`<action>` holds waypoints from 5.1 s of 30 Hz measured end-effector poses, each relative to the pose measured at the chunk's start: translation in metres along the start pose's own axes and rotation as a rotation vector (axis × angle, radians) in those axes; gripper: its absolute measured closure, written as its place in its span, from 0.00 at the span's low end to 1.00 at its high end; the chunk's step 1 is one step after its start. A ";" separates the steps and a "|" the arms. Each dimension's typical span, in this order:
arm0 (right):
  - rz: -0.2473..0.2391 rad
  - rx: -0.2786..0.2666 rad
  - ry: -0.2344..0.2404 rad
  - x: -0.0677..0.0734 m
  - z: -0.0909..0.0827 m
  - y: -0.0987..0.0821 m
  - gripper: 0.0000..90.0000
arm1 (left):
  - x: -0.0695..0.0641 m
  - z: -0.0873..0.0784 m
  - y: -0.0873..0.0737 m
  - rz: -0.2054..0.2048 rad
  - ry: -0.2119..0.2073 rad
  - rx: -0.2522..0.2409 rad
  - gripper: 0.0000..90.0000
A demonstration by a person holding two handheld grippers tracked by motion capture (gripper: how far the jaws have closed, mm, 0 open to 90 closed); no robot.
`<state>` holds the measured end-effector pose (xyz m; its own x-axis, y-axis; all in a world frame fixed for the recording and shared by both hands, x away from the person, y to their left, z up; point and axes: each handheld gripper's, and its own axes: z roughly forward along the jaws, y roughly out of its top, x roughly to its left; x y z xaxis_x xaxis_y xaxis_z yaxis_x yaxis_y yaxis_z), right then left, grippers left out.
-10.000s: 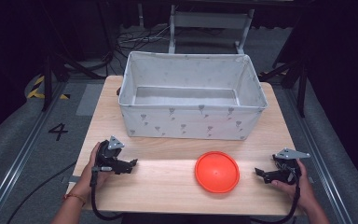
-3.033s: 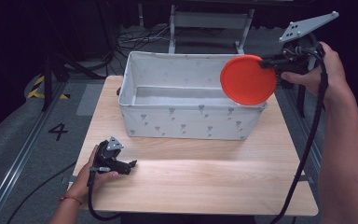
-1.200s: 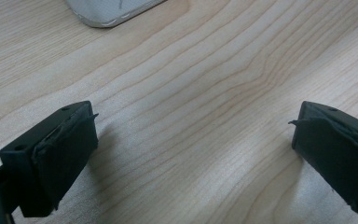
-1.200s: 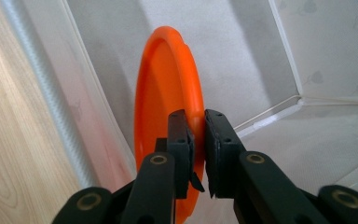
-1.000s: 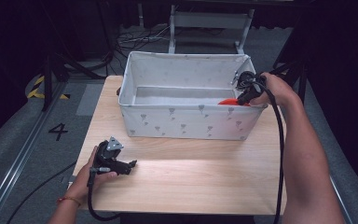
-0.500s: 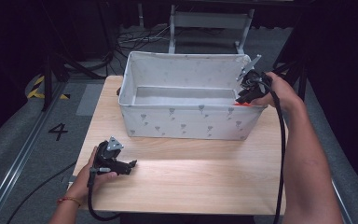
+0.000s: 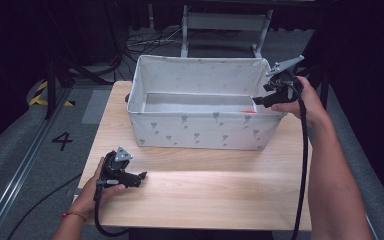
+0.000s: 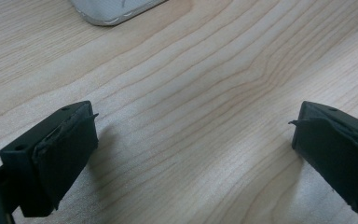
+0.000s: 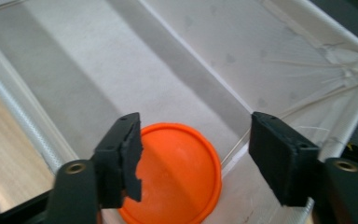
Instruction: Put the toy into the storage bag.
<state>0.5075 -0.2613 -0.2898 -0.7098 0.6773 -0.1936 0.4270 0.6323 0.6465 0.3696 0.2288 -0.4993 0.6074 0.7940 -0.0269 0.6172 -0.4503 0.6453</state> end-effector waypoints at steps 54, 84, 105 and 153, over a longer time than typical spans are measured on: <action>-0.003 -0.127 -0.151 0.075 -0.063 -0.117 0.26 | -0.001 0.000 0.000 -0.004 0.006 0.001 0.00; 0.024 -0.015 -0.118 0.097 -0.015 -0.208 0.25 | -0.001 0.000 0.000 -0.006 0.008 0.000 0.00; 0.209 -0.064 -0.021 0.097 -0.005 -0.295 0.23 | -0.001 0.000 0.000 -0.006 0.008 0.000 0.00; 0.320 -0.070 -0.014 0.091 -0.002 -0.307 0.16 | -0.003 -0.001 -0.001 -0.028 0.025 -0.003 0.00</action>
<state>0.3107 -0.3942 -0.5043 -0.5375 0.8431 0.0177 0.5873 0.3592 0.7253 0.3671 0.2272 -0.4994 0.5768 0.8165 -0.0261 0.6325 -0.4262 0.6468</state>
